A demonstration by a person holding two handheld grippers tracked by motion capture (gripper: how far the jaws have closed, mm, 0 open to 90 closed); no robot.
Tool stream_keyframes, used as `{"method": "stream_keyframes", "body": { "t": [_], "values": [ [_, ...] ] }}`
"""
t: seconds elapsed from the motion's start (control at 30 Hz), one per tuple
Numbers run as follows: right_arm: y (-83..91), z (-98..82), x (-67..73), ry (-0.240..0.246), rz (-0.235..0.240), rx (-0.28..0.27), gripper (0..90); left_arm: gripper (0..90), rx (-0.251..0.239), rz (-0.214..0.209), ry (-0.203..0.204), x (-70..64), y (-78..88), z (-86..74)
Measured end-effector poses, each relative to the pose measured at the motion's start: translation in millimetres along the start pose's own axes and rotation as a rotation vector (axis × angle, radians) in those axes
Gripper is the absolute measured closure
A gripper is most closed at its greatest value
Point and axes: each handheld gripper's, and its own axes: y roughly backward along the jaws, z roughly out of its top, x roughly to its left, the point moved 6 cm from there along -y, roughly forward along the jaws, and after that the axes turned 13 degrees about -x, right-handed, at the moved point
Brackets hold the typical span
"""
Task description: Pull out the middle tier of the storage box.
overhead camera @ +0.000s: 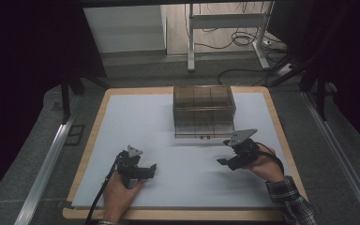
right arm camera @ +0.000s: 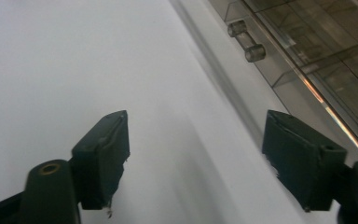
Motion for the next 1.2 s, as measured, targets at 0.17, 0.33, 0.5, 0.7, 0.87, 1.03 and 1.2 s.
{"method": "stream_keyframes", "body": {
  "t": [0.17, 0.33, 0.5, 0.7, 0.87, 1.03, 1.2],
  "values": [
    [5.8, -3.5, 2.7, -0.033, -0.034, -0.017, 17.9, 0.0, 0.003, -0.001, -0.004, 0.2, 0.3, -0.1],
    [12.1, -8.0, 5.0, -0.06, -0.065, -0.028, 14.9, 0.0, 0.003, -0.001, -0.003, 0.2, 0.3, -0.1],
    [17.8, -13.9, 9.7, -0.068, -0.085, -0.035, 12.6, 0.0, 0.003, -0.001, -0.003, 0.2, 0.2, -0.1],
    [22.7, -25.3, 15.7, -0.081, -0.111, -0.035, 9.1, 0.0, 0.002, -0.001, -0.003, 0.2, 0.2, -0.1],
    [24.7, -34.7, 21.8, -0.074, -0.115, -0.029, 5.0, 0.0, 0.002, -0.001, -0.003, 0.2, 0.2, -0.1],
    [26.7, -42.5, 25.4, -0.078, -0.124, -0.032, 3.0, 0.0, 0.002, -0.002, -0.003, 0.2, 0.2, -0.1],
    [26.6, -54.0, 27.6, -0.09, -0.137, -0.019, 1.5, 0.0, 0.002, -0.002, -0.003, 0.2, 0.2, 0.0]
  ]
}}
